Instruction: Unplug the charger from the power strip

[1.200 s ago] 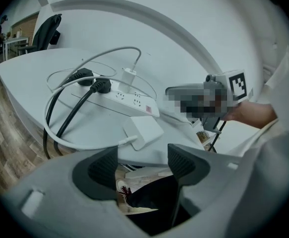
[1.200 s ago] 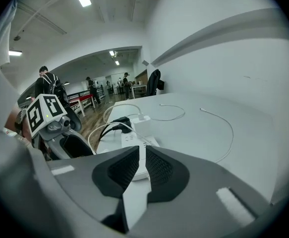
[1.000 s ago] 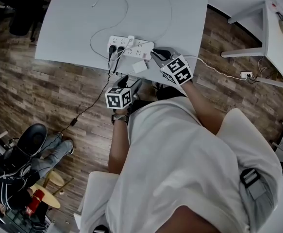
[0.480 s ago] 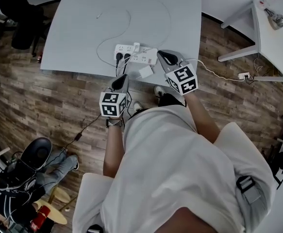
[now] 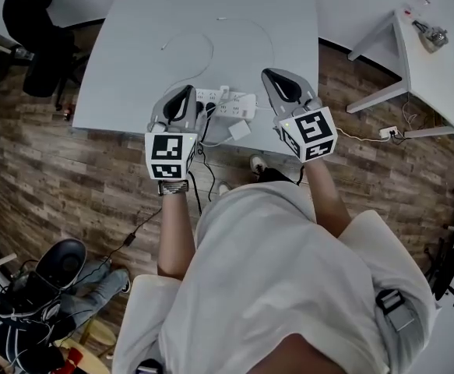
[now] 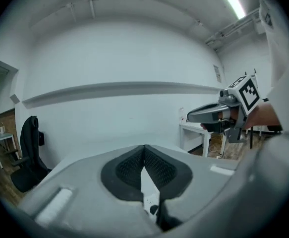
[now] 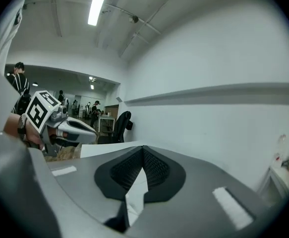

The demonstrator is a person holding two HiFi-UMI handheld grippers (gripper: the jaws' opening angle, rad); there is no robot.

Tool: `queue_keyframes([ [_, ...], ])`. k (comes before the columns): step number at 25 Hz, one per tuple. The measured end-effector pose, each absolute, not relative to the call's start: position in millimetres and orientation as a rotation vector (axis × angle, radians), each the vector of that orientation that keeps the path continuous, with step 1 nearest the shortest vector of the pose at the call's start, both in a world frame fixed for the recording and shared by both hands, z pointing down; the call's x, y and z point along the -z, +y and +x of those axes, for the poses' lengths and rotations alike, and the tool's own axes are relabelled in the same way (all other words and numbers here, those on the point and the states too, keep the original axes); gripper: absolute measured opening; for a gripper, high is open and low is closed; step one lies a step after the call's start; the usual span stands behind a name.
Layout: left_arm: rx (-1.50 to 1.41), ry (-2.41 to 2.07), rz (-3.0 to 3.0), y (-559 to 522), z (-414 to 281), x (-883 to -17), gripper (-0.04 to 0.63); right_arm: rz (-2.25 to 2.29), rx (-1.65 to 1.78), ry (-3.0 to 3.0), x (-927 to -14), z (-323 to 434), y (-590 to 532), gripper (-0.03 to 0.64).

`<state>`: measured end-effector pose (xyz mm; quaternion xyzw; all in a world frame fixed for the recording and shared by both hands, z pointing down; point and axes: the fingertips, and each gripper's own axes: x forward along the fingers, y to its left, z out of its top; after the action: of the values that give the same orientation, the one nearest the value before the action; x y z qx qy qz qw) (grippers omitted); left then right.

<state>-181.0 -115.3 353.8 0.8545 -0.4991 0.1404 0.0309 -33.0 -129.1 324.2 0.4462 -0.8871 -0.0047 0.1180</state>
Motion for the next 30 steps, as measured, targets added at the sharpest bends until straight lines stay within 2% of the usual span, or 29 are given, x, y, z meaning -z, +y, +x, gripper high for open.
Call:
queue_keyframes([
  [5,-0.337,-1.646,2.761,-124,-186,-282,0.005,1.354,0.256,-2.618,-248,-39,-135,0.002],
  [13,-0.157,-1.709,2.856,-131,-187,-203,0.005,1.395,0.323,-2.733,-183,-55,-141,0.002],
  [30,-0.159,-1.667,2.894,-141,-182,-193,0.005,1.481,0.368,-2.732,-167,-55,-145,0.002],
])
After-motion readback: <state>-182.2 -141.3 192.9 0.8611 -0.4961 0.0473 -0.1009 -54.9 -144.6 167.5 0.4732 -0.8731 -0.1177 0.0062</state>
